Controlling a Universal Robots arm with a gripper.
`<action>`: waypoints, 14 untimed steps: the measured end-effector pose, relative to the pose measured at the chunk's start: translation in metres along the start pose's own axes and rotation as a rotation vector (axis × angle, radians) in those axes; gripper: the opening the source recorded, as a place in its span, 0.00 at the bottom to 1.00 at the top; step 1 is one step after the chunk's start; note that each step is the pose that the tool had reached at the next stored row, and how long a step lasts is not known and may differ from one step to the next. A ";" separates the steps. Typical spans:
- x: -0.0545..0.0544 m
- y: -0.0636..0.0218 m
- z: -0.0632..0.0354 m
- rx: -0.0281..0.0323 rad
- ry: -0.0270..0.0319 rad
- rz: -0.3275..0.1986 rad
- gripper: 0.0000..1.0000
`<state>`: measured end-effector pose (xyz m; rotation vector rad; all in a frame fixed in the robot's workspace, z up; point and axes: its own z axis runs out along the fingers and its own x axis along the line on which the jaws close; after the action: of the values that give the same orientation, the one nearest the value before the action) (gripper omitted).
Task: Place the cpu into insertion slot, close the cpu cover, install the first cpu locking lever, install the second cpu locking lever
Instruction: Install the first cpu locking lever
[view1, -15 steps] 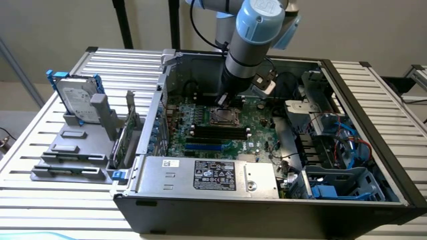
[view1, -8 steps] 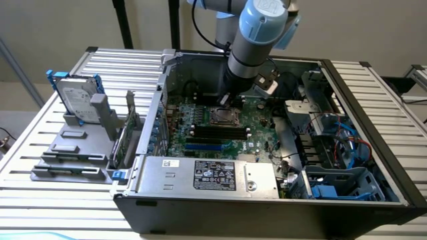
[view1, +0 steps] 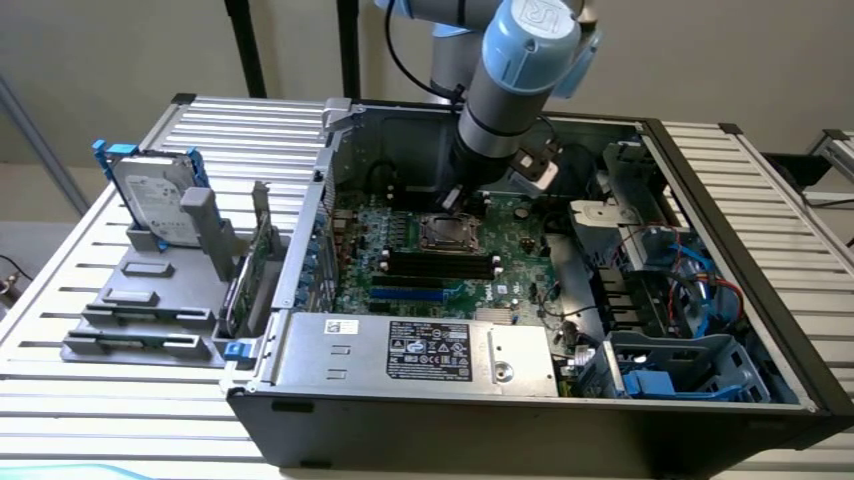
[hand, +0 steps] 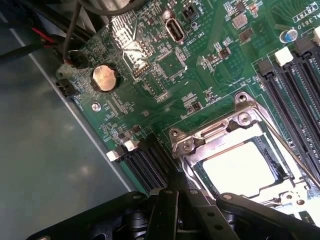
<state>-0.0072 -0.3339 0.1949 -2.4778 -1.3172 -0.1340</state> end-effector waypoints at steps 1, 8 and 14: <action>0.000 0.0007 -0.0002 0.0001 -0.0002 0.000 0.11; -0.001 -0.0041 -0.0057 0.0077 0.0100 -0.001 0.11; -0.007 -0.0193 -0.0144 0.0162 0.0223 -0.002 0.11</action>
<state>-0.0260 -0.3343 0.2114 -2.4544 -1.3068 -0.1505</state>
